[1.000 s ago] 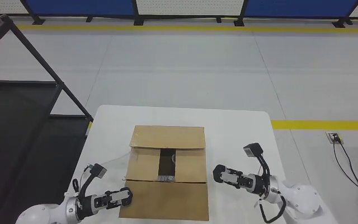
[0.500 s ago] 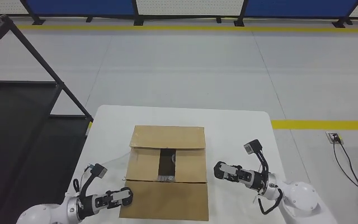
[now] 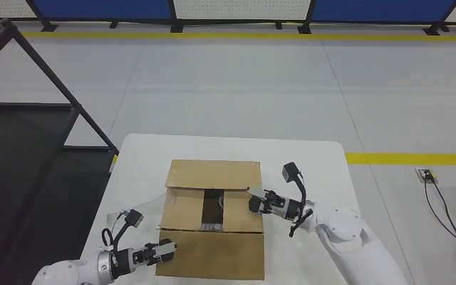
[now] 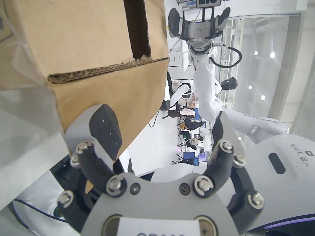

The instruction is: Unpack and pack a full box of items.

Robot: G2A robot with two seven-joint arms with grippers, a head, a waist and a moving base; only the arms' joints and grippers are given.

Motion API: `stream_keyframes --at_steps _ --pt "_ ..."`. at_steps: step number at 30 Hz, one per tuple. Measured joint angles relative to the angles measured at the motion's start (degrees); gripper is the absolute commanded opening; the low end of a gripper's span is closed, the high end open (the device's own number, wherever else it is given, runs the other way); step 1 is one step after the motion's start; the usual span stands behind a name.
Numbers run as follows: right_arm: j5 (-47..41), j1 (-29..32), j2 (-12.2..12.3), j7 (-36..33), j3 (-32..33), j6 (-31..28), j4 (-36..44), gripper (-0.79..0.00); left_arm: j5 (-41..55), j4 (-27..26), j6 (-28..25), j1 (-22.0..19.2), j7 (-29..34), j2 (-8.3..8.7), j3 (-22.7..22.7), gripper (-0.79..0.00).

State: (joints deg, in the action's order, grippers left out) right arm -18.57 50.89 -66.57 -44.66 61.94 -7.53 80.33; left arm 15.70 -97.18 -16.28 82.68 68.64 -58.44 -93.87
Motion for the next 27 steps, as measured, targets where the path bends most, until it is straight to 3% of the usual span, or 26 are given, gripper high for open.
stream_keyframes --at_steps 19,27 --pt "2.3 -13.2 -4.8 16.5 -7.5 1.6 -8.7 0.000 4.0 -3.1 -2.7 3.8 0.4 0.85 -1.8 0.000" --pt "2.8 -14.4 -5.4 17.2 -8.4 0.8 -10.2 0.000 3.9 -3.1 -2.7 3.7 0.4 0.85 -1.8 0.000"
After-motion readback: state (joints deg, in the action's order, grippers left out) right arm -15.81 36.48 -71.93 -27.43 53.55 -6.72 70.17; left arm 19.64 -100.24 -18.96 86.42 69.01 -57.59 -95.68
